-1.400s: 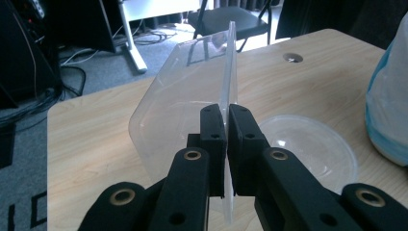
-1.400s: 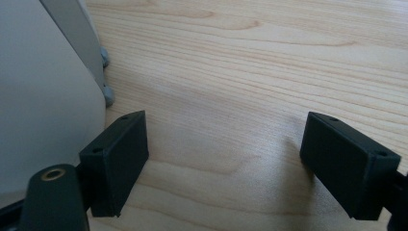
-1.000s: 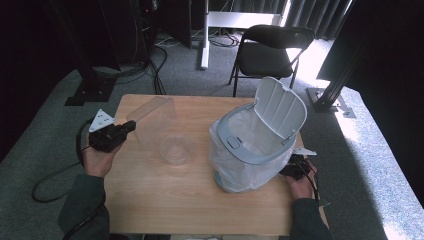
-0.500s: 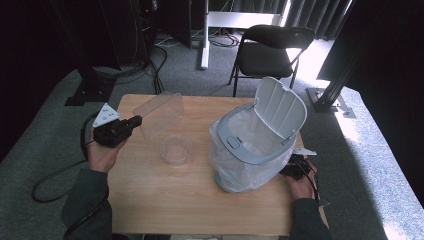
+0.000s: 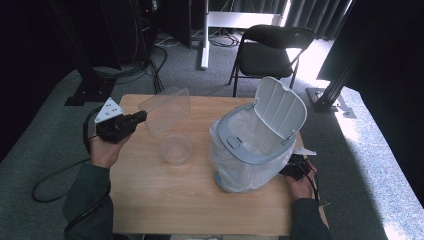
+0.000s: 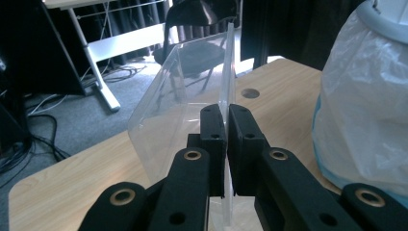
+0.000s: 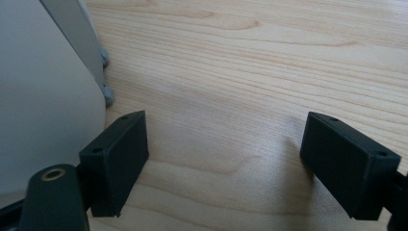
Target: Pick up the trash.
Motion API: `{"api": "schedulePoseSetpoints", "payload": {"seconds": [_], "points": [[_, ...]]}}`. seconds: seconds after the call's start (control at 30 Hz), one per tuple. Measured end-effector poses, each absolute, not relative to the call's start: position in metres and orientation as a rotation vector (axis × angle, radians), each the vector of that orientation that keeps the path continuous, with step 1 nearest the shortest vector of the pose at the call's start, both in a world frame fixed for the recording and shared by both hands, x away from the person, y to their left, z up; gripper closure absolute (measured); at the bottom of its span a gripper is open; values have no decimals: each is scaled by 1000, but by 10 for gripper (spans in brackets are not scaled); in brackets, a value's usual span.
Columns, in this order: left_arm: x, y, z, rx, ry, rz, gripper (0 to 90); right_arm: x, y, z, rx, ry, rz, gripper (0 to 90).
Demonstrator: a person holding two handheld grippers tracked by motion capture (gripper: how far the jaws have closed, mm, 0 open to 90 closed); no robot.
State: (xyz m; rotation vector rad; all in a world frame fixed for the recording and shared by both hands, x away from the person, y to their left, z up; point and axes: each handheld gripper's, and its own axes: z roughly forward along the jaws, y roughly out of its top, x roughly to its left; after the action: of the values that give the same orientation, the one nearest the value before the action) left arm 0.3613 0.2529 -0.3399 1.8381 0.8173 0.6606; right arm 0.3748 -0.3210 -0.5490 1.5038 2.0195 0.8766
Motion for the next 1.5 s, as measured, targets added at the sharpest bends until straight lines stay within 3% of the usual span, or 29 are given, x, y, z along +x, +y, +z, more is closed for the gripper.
{"api": "schedulePoseSetpoints", "payload": {"seconds": [0.4,1.5], "points": [[365,249,-329,1808,750,583,863,375,-321,-549,1503,2020,876,161],[360,233,-295,1789,623,553,863,375,-321,-549,1503,2019,877,161]]}}
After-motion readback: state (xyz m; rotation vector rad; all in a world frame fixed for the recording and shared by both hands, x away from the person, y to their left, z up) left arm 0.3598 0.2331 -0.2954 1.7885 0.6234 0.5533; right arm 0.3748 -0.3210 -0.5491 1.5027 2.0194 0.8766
